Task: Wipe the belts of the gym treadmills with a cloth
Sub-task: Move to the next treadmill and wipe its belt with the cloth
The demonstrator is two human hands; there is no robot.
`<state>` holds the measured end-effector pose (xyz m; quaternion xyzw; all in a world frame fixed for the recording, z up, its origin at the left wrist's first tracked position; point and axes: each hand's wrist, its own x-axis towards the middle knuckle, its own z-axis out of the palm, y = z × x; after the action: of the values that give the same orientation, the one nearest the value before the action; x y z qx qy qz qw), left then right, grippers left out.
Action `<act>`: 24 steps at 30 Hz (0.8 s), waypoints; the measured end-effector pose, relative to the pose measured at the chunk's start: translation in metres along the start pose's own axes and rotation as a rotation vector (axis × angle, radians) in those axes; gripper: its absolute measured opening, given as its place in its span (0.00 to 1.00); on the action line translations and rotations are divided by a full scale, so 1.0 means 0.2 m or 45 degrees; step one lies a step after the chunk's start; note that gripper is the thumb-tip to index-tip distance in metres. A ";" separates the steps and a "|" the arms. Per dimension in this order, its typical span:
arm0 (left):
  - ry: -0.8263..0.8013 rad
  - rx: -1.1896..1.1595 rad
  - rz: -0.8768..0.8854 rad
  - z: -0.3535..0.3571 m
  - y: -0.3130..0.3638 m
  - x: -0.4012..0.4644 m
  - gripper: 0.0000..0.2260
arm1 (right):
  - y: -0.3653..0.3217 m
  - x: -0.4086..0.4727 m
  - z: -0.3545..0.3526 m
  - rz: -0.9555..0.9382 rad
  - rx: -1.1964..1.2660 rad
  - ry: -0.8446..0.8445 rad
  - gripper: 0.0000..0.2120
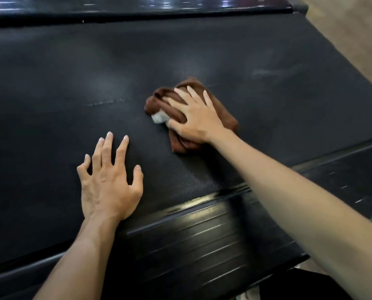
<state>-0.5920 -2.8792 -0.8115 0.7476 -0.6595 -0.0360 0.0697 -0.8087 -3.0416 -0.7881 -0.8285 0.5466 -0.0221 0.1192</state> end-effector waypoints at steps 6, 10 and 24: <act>-0.008 0.001 -0.009 0.01 -0.01 0.00 0.31 | 0.25 -0.33 0.00 0.295 -0.053 0.092 0.37; -0.013 -0.010 -0.009 0.00 -0.01 0.01 0.31 | 0.27 -0.05 -0.05 0.665 0.024 0.117 0.32; -0.034 -0.010 -0.010 -0.01 0.01 0.02 0.32 | 0.13 -0.50 0.06 0.317 -0.108 0.103 0.37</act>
<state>-0.5931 -2.8829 -0.8090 0.7493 -0.6573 -0.0490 0.0636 -0.8706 -2.9591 -0.7963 -0.7570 0.6500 -0.0172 0.0637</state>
